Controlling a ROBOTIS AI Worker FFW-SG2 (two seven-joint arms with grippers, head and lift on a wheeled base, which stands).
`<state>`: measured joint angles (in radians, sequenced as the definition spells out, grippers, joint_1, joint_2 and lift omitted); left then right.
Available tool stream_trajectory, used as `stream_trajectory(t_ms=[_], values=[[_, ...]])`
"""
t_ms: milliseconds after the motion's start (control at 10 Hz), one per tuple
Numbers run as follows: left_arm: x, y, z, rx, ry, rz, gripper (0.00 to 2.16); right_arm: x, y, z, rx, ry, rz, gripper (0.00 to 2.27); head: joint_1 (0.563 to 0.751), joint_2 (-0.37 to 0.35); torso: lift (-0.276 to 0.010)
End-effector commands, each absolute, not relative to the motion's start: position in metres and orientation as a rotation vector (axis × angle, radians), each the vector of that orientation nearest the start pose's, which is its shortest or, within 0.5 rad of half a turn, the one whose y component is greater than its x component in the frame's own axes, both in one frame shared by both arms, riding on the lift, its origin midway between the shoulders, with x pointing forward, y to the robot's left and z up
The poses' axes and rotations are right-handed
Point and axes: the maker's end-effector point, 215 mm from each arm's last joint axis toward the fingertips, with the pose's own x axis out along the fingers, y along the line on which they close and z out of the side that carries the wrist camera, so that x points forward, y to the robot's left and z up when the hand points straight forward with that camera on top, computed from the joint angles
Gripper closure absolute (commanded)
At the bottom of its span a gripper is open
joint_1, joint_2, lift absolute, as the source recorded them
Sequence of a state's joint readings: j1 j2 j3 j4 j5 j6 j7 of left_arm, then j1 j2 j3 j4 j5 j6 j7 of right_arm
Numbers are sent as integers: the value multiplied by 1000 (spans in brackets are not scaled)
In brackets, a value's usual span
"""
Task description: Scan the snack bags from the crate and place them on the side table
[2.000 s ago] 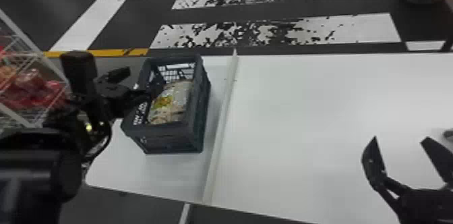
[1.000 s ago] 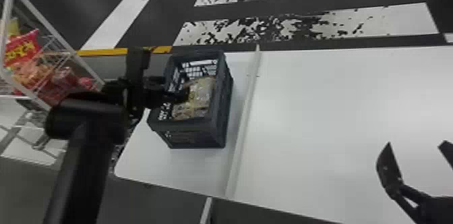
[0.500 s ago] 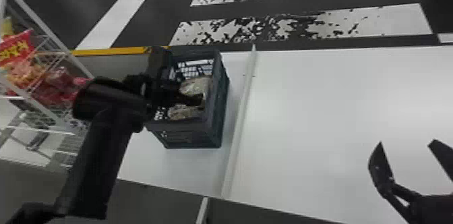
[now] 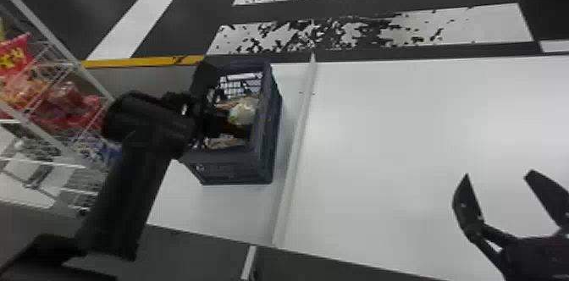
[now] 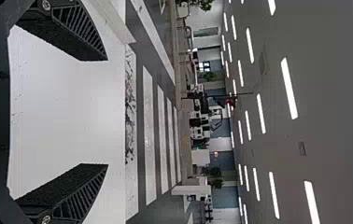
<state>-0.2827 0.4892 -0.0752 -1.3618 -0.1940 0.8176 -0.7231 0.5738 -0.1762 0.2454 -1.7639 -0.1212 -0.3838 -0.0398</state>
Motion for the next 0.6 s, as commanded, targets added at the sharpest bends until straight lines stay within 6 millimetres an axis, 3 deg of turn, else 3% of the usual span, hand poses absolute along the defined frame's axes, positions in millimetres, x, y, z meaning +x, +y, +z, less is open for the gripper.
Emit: stream_trajectory(t_ms=[0, 200, 300, 500], values=[[549, 409, -490, 305, 941, -341, 751, 376, -138, -420, 95, 49, 219, 66, 695, 309, -81], [546, 409, -493, 289, 956, -363, 1352, 376, -138, -422, 100, 53, 219, 66, 695, 315, -81], [551, 421, -489, 285, 918, -283, 2135, 376, -137, -423, 99, 54, 220, 66, 695, 315, -81], [557, 426, -461, 186, 831, -266, 2135, 375, -137, -424, 102, 56, 219, 70, 695, 333, -81]])
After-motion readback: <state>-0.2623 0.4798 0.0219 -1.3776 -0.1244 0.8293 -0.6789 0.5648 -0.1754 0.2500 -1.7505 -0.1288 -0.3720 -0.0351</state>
